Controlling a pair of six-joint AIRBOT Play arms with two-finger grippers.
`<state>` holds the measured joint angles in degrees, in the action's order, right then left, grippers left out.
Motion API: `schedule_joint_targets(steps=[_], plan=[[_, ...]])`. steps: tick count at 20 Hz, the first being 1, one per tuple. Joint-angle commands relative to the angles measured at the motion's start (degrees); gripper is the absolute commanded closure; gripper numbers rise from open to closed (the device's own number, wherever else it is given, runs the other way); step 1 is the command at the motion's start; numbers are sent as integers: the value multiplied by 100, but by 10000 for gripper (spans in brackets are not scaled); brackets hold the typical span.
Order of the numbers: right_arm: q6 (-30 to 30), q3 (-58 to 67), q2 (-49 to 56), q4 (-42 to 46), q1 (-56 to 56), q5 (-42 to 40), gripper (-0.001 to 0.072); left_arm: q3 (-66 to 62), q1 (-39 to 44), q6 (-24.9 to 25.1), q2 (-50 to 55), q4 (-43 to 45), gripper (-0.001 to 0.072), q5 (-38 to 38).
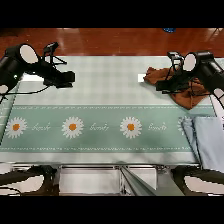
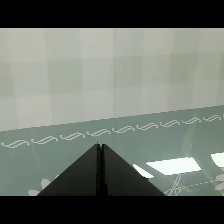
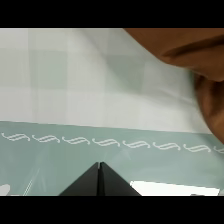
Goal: Fold the shirts.
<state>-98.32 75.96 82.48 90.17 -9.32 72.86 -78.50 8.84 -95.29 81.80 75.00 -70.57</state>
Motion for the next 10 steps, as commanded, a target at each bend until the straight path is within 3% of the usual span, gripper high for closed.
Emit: schedule_joint_targets(steps=[1, 6, 10], plan=[[-2, 4, 4, -4, -7, -2, 691, 2, 0, 2, 2, 0, 686, 2], [-4, 4, 4, -7, -7, -39, 691, 2, 0, 2, 39, 0, 685, 304], [-2, 4, 4, -4, -7, -855, 690, 2, 11, 0, 186, 4, 685, 557]])
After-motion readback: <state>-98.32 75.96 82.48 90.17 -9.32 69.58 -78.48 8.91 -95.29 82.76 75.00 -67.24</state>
